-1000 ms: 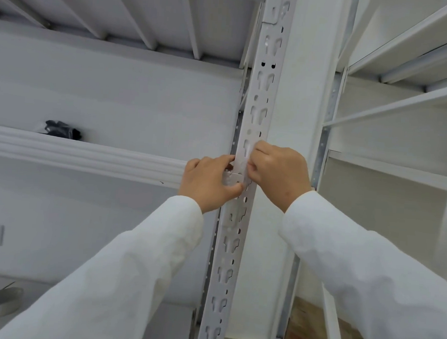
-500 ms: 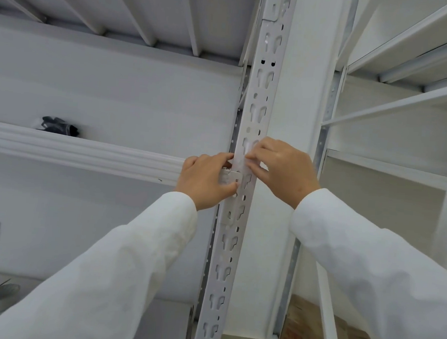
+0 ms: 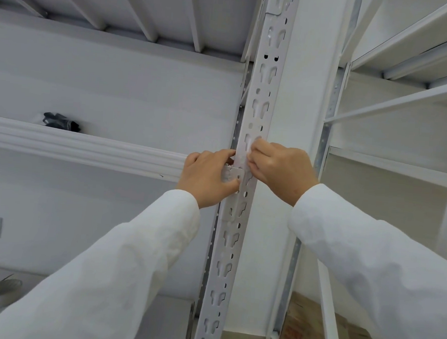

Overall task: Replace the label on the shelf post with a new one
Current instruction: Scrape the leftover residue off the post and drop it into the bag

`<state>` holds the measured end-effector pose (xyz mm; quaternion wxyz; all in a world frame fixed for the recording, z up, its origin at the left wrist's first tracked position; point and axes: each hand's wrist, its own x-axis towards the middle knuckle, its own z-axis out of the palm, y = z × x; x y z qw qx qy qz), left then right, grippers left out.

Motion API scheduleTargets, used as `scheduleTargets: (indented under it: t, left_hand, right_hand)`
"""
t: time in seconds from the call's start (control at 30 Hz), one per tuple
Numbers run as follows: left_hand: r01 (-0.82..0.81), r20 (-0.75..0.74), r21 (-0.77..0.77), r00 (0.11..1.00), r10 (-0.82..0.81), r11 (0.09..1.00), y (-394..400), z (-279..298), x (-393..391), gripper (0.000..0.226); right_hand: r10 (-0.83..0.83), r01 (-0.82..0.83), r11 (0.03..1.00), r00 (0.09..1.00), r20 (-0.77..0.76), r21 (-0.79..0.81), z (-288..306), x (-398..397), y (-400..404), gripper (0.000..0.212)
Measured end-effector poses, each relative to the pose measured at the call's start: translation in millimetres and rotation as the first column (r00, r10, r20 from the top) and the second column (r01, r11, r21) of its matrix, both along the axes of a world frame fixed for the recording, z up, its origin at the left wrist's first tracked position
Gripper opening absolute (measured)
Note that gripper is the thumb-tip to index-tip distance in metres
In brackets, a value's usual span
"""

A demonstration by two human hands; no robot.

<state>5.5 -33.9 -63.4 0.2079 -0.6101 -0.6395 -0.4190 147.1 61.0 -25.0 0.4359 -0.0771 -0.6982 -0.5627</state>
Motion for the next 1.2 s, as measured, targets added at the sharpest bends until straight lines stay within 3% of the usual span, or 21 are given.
scheduleTargets:
  t: [0.2,0.4,0.63,1.03,1.2]
  left_hand:
    - [-0.009,-0.004,-0.001,1.000,0.009,1.000,-1,-3,1,0.053]
    - [0.009,-0.017,-0.009,1.000,-0.009,1.000,-3,-1,0,0.052]
    - [-0.011,-0.021,0.003,1.000,0.011,1.000,0,-1,-2,0.053]
    - [-0.008,-0.028,0.050,1.000,0.009,0.999,3,-2,2,0.050]
    - [-0.004,-0.011,0.050,1.000,0.005,0.999,2,-1,3,0.051]
  right_hand:
    - [-0.001,0.001,1.000,1.000,0.002,0.012,-4,-4,5,0.013]
    - [0.184,-0.184,0.968,0.983,-0.014,-0.168,-2,5,6,0.025]
    - [0.216,-0.223,0.922,0.975,-0.060,-0.317,-3,6,-1,0.025]
    - [0.120,-0.140,0.954,0.988,-0.093,-0.266,-3,0,-7,0.024]
    - [0.191,-0.225,0.934,0.971,-0.147,-0.278,37,-10,-12,0.028]
